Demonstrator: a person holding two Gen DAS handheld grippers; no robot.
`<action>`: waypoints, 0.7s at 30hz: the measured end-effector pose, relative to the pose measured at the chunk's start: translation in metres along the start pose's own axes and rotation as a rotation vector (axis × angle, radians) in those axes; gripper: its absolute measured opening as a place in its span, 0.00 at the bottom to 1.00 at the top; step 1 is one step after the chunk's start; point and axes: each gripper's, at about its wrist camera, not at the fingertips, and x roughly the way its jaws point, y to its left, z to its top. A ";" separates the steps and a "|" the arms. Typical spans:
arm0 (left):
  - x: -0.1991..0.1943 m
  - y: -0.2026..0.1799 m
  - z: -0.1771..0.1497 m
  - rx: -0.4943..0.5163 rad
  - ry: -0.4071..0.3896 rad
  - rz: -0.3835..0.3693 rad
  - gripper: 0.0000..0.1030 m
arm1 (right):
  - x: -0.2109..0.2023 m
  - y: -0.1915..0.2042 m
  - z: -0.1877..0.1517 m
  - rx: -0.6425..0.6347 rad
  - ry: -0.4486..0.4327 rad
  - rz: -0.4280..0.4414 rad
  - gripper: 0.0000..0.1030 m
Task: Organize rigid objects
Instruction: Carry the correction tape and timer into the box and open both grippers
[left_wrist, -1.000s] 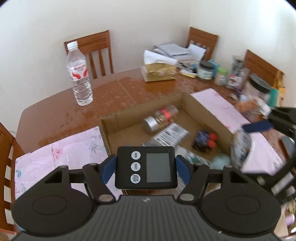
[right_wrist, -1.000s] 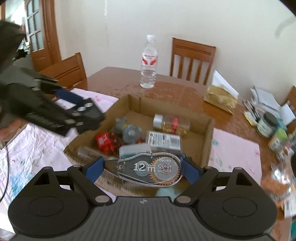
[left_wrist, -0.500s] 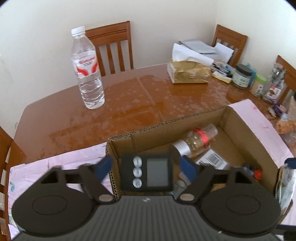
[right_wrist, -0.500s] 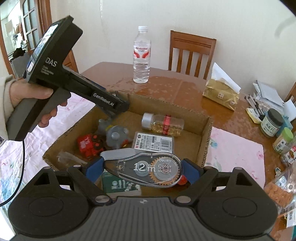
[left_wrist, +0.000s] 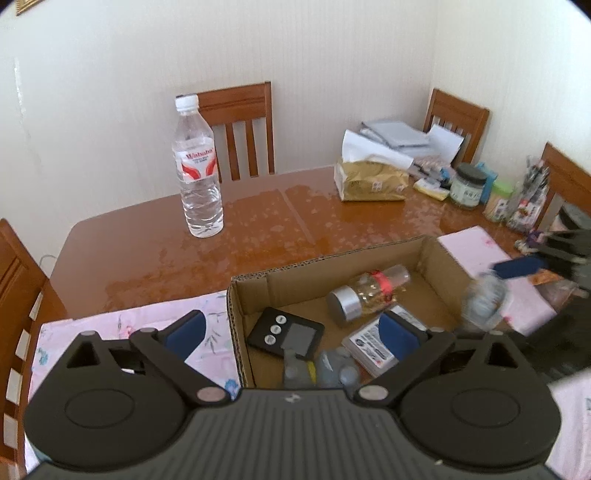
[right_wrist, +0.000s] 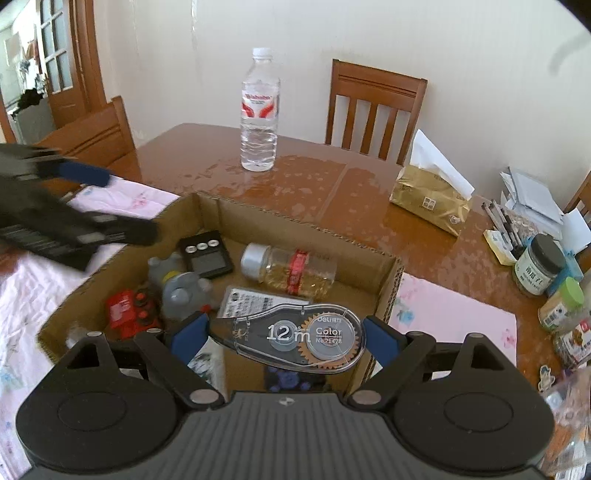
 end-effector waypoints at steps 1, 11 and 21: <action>-0.006 0.000 -0.003 -0.006 -0.005 -0.004 0.97 | 0.004 -0.001 0.002 -0.001 0.005 -0.004 0.90; -0.038 -0.009 -0.024 -0.007 -0.020 0.059 0.99 | 0.032 -0.012 0.012 0.077 0.060 -0.062 1.00; -0.056 -0.012 -0.025 -0.100 0.044 0.166 0.99 | -0.019 0.012 0.013 0.146 0.141 -0.149 1.00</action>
